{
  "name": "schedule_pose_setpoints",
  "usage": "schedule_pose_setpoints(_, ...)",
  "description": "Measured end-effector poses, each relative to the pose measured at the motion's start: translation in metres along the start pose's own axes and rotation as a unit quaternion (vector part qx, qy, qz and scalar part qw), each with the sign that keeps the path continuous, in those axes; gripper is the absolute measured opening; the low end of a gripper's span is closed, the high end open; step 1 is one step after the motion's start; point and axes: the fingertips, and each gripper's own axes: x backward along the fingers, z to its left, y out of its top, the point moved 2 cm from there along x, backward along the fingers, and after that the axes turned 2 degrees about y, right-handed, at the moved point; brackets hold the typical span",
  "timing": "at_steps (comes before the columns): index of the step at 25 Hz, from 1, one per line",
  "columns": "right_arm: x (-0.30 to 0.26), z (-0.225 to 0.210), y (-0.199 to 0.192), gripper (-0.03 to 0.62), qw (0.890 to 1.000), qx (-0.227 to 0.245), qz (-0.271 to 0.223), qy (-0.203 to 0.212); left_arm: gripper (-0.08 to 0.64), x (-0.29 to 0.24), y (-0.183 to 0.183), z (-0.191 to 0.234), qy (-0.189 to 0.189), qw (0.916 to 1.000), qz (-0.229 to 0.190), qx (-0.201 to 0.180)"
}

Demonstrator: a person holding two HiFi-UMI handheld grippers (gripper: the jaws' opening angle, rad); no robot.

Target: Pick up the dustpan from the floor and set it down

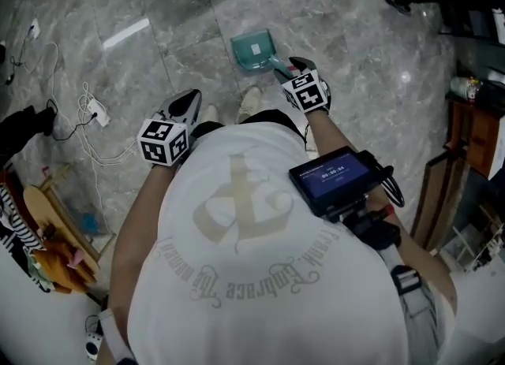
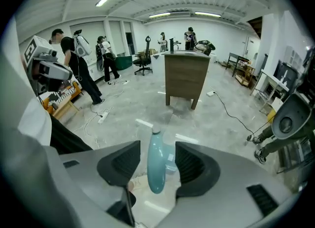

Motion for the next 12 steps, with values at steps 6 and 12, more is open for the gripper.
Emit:
schedule_pose_setpoints(6,-0.011,0.006,-0.009,0.219,0.998,0.036,0.031,0.032,0.012,0.035,-0.02,-0.002,0.057,0.9973,-0.025,0.04)
schedule_pose_setpoints(12,-0.075,-0.001,0.002,0.218,0.993,0.062,0.076,0.065,0.012,0.027,-0.023,0.039,0.09,0.9925,-0.022,0.08)
